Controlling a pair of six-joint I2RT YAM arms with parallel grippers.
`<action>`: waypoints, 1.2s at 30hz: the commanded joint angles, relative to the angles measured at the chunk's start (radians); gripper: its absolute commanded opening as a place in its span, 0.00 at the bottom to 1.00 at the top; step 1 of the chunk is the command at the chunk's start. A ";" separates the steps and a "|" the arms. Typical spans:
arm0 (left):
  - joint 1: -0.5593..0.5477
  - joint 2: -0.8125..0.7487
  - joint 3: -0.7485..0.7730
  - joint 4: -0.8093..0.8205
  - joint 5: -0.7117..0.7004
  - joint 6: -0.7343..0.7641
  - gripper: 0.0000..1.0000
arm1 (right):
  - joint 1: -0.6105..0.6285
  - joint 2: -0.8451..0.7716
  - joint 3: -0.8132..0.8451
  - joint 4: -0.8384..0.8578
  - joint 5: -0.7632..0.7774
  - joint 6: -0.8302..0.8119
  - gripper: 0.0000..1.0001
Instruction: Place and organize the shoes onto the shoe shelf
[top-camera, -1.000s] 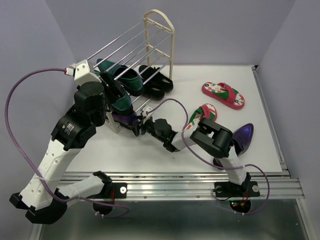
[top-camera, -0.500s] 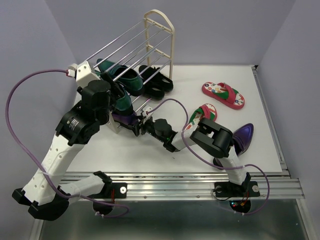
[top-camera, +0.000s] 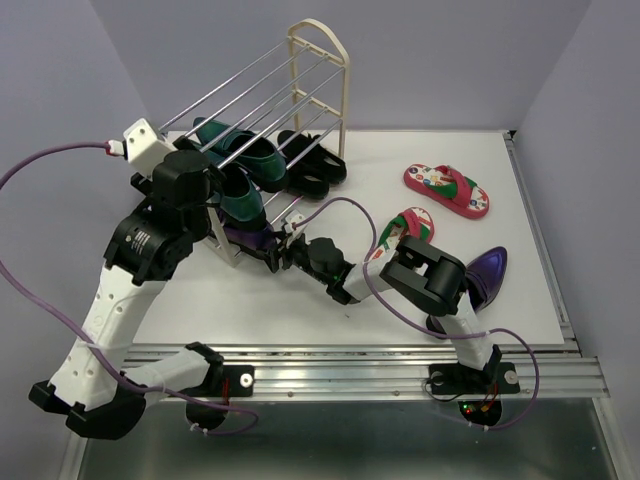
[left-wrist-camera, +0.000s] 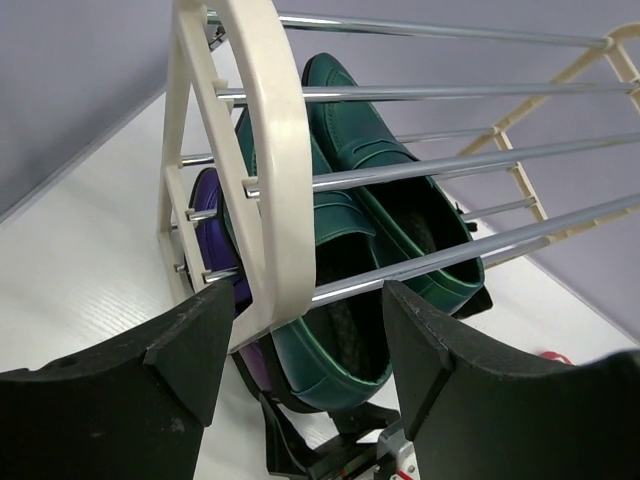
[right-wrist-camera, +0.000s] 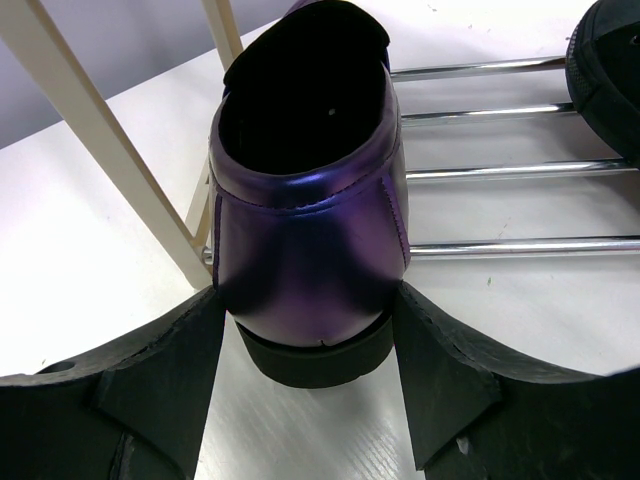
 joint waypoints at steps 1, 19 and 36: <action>0.013 -0.016 -0.044 0.054 -0.034 0.012 0.72 | 0.014 -0.027 0.004 0.101 0.016 -0.003 0.52; 0.063 -0.036 -0.251 0.318 0.094 0.182 0.54 | 0.014 -0.033 0.008 0.098 0.004 -0.009 0.51; 0.066 -0.049 -0.286 0.349 0.154 0.199 0.01 | 0.014 -0.021 0.064 0.130 0.024 -0.038 0.52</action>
